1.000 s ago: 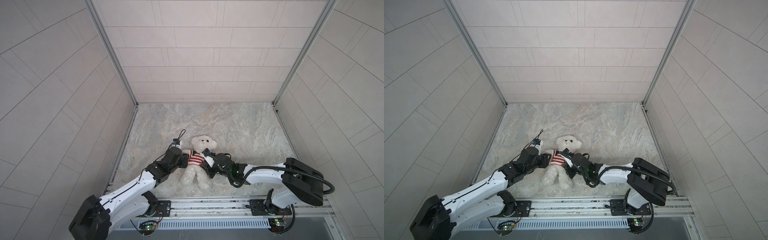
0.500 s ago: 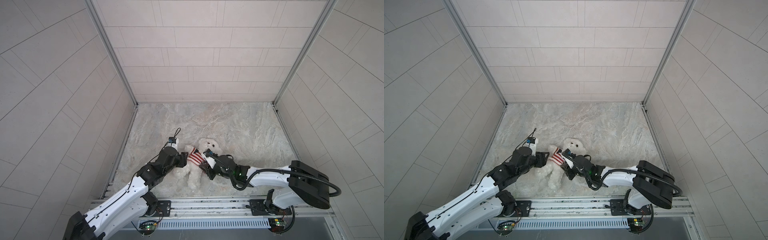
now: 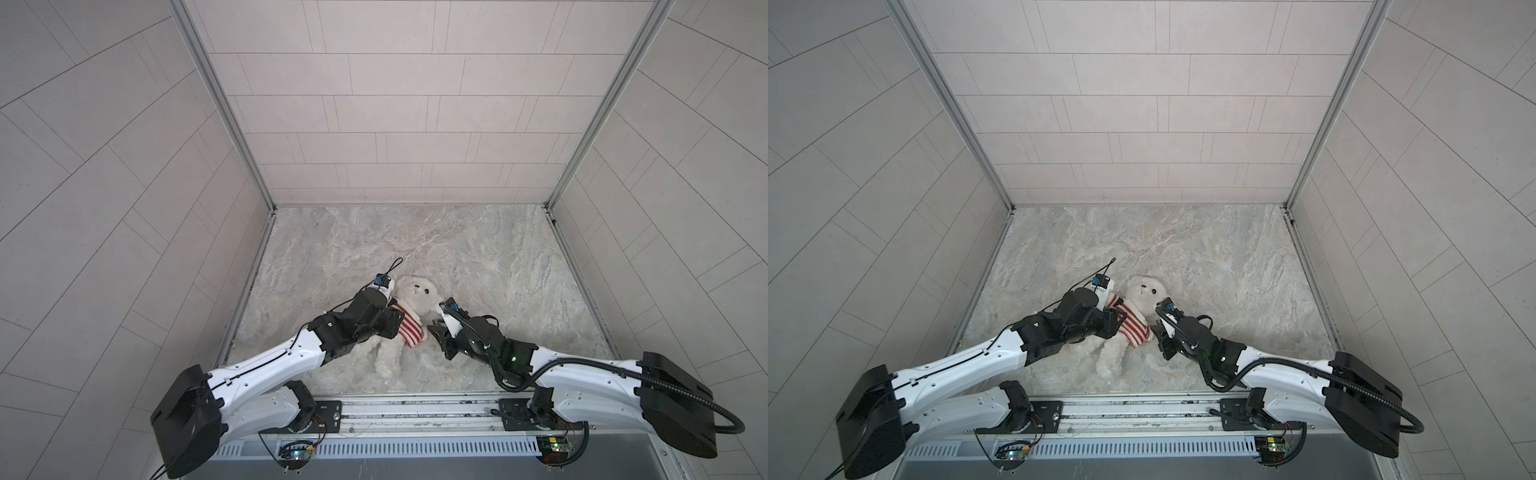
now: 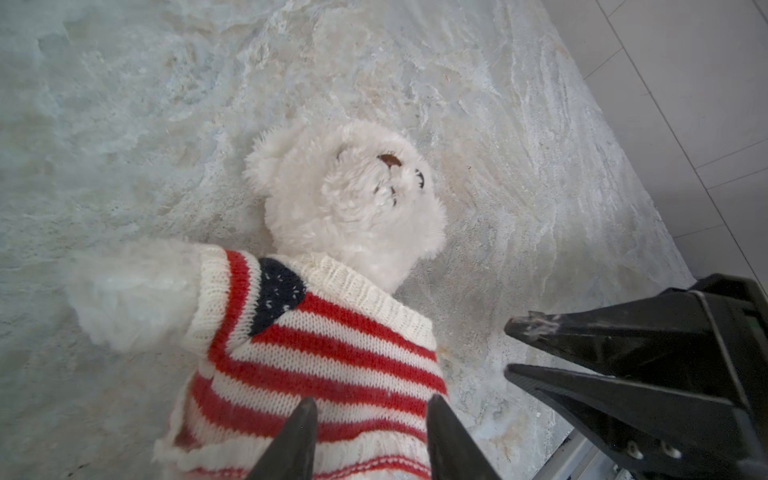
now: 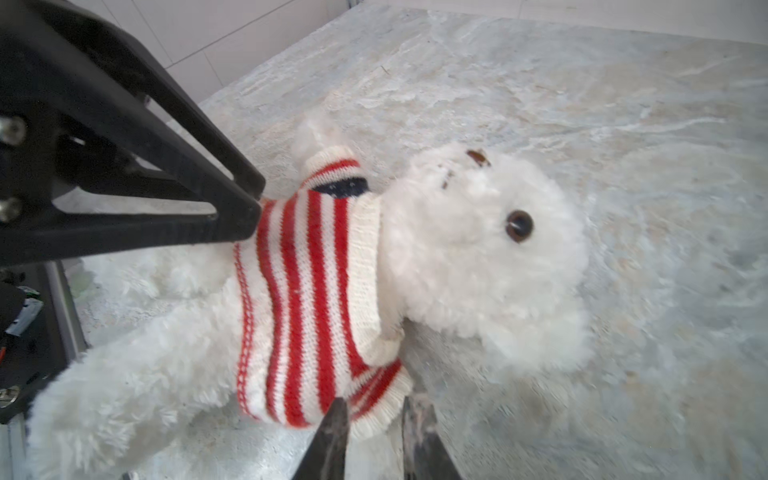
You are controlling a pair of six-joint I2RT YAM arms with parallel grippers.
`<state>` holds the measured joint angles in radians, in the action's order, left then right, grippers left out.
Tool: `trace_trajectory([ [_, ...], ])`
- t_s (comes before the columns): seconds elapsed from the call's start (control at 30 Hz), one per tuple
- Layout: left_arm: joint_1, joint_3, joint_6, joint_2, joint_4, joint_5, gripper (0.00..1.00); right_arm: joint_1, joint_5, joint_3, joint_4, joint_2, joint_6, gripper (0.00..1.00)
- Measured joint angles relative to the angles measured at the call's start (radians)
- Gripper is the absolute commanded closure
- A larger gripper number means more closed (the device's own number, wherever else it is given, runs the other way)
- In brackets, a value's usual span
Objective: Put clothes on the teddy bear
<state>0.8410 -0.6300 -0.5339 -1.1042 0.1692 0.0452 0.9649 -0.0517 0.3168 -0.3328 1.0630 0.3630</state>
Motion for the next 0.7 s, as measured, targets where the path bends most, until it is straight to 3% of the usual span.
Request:
trace_trajectory([
  [0.3,-0.045,0.025,-0.022,-0.061,-0.034,0.017,0.81,-0.017,-0.033,-0.056,0.009,0.048,0.016,0.77],
  [0.7,-0.137,0.092,-0.026,-0.086,-0.113,0.054,0.92,-0.017,0.023,-0.027,-0.153,0.312,0.016,0.81],
])
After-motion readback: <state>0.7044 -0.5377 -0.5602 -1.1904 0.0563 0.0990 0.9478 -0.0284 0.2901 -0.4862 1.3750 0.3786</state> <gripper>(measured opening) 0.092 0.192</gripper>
